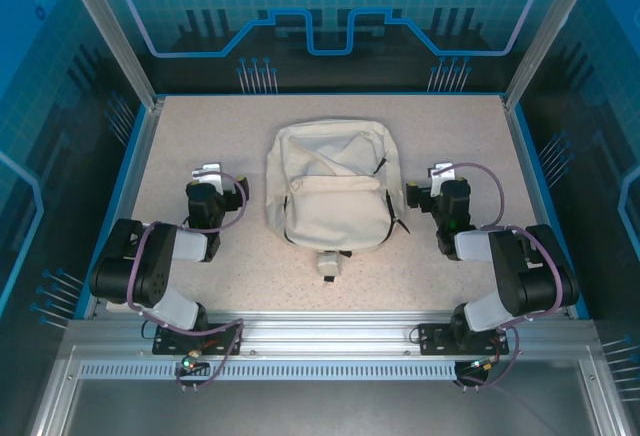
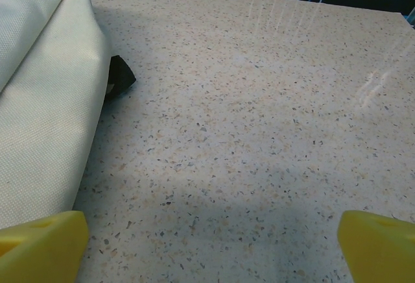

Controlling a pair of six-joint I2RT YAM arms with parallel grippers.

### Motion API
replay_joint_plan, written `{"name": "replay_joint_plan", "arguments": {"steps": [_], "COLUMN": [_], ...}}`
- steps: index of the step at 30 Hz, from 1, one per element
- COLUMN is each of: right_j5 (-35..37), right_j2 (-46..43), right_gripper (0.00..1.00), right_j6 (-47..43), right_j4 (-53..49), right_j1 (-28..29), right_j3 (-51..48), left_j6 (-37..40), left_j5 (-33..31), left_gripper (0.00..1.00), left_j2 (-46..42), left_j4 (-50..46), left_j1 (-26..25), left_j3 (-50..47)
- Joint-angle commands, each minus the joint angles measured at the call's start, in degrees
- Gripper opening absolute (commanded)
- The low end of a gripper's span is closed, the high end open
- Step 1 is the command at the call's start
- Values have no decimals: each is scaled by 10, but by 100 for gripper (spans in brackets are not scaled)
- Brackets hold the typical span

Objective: Pack the student bag

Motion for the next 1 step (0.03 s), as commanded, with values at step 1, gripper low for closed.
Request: {"name": "replay_joint_plan", "arguments": {"steps": [1], "right_j5": [-7], "right_j2": [4], "right_gripper": [100], "right_j6": [0], "right_j4": [17], "right_j1": [-11], "right_j3": [12], "left_j6": [8], "left_j5": [19], "left_gripper": [99], "left_j2": [0], "left_j4": [10], "left_j1": [7], "left_j3": [10]}}
